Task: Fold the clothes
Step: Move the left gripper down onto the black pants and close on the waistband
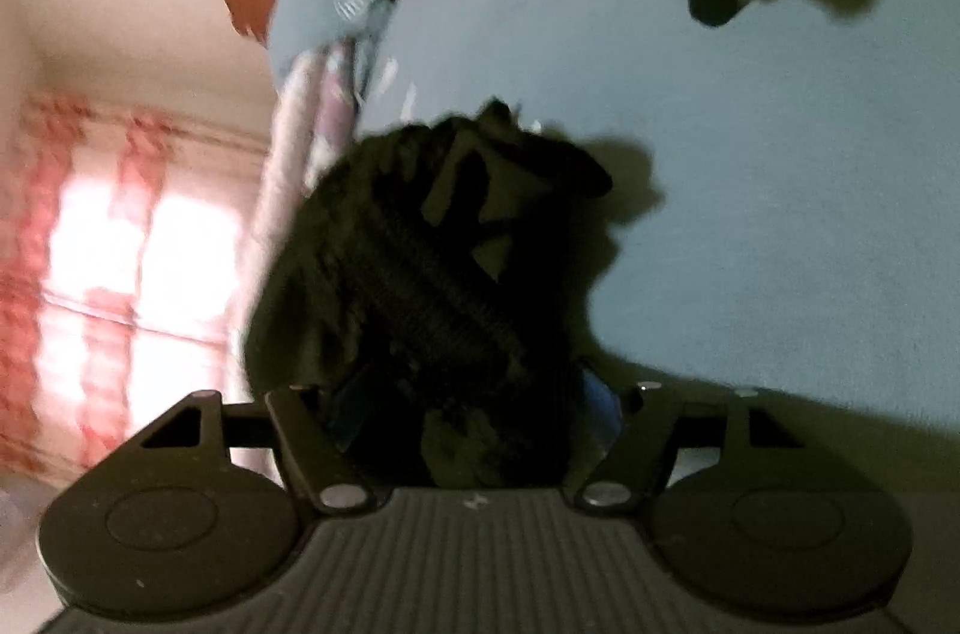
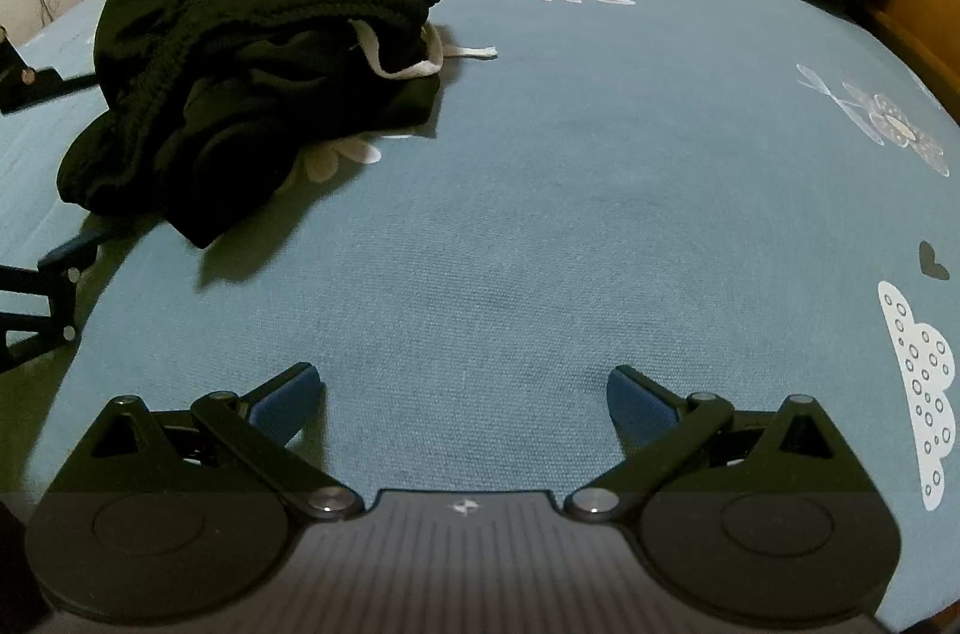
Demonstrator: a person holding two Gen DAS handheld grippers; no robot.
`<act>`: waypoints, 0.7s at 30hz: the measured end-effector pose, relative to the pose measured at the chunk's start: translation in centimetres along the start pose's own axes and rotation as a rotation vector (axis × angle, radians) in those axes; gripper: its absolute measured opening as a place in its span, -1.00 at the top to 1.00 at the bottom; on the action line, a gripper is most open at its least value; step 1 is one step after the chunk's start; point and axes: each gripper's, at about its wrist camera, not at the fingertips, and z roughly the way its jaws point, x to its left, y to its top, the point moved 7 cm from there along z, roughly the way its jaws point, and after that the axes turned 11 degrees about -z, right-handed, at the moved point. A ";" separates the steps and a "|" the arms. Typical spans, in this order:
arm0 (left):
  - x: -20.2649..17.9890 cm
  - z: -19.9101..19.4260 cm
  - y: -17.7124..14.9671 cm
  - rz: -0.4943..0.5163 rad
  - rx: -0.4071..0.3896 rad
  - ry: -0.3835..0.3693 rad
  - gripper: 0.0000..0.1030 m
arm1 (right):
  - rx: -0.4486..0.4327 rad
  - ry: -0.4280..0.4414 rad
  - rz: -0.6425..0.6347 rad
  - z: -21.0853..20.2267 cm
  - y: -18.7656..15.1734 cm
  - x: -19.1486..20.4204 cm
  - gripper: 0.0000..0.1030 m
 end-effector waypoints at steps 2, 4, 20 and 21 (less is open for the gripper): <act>0.1 -0.2 0.0 0.003 -0.004 0.012 -0.28 | -0.003 -0.001 -0.001 0.0 0.0 0.0 -1.00; 0.2 -0.4 0.1 0.004 -0.006 0.015 -0.23 | -0.005 -0.002 -0.003 0.0 -0.1 0.0 -1.00; -1.0 1.8 0.2 0.193 0.001 0.052 -0.25 | -0.015 -0.014 -0.005 -0.1 0.0 0.1 -1.00; -1.2 2.0 0.2 0.211 -0.003 0.058 -0.25 | -0.014 -0.016 -0.003 -0.1 -0.1 0.3 -1.00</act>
